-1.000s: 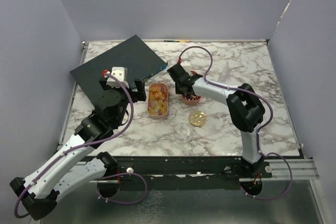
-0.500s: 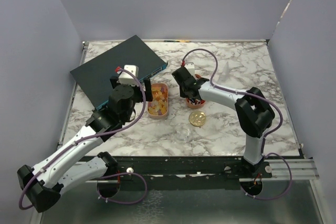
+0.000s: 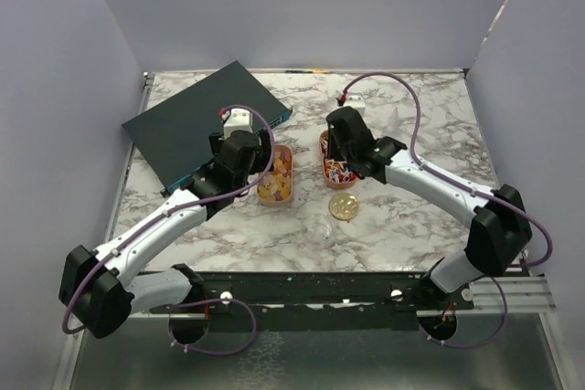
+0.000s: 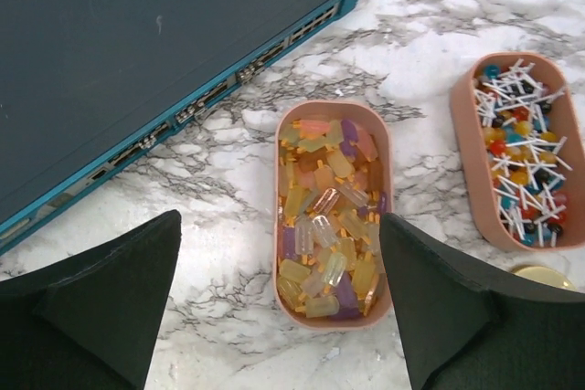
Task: Pack the candies
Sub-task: Move the storage box to the center of the board.
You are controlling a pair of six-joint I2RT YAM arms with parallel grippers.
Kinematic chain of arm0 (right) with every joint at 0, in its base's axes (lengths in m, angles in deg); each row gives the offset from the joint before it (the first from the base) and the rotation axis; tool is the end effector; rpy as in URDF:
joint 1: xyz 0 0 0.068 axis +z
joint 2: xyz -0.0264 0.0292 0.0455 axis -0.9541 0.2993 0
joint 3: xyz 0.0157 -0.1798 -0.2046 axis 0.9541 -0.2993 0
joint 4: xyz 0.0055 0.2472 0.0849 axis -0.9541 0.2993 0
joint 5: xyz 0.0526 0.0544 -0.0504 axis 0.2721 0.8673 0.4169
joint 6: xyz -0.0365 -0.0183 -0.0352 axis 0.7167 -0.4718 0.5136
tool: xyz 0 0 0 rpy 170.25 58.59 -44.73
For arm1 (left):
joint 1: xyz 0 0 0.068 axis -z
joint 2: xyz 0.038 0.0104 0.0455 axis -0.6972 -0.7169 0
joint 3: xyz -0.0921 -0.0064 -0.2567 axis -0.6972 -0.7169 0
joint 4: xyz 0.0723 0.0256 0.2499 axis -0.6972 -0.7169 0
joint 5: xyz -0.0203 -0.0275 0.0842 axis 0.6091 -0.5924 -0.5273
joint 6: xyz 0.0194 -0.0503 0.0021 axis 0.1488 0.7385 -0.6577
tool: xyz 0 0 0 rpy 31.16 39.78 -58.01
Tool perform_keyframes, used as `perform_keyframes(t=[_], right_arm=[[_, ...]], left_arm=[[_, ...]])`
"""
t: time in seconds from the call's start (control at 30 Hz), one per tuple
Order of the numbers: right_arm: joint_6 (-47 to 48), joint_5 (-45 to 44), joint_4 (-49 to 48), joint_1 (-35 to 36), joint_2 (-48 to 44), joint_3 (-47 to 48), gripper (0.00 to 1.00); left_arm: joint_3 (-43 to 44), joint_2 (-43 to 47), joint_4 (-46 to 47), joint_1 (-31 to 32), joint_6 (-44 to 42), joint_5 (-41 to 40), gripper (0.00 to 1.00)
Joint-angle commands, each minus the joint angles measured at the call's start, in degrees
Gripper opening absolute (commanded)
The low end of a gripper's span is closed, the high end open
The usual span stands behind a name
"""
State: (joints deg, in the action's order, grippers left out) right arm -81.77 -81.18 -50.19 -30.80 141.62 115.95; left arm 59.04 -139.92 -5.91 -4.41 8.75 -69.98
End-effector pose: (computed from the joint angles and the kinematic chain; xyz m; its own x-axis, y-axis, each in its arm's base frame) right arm 0.2749 0.2249 0.2817 -0.5963 0.0114 -0.8027 -0.0998 0.9911 0.0883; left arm 0.2005 -0.1432 0.3055 -0.4188 -0.0788 -0.9046 0.0497 0.9927 -0.1095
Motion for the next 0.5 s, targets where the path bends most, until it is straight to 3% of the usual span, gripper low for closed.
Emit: perform_keyframes(t=[0.0, 0.2, 0.47], right_arm=[[1.6, 1.9, 2.1, -0.2, -6.0, -3.7, 0.36], [2.4, 3.5, 3.5, -0.2, -13.1, -8.6, 0.36], [2.3, 6.7, 4.0, -0.2, -17.5, -12.6, 0.35]], left_arm=[[-0.7, -3.8, 0.0, -5.0, 7.2, 5.7, 0.88], [-3.8, -9.3, 3.0, -9.5, 11.1, 9.8, 0.73], [-6.6, -14.3, 7.2, -10.3, 12.9, 13.6, 0.55]])
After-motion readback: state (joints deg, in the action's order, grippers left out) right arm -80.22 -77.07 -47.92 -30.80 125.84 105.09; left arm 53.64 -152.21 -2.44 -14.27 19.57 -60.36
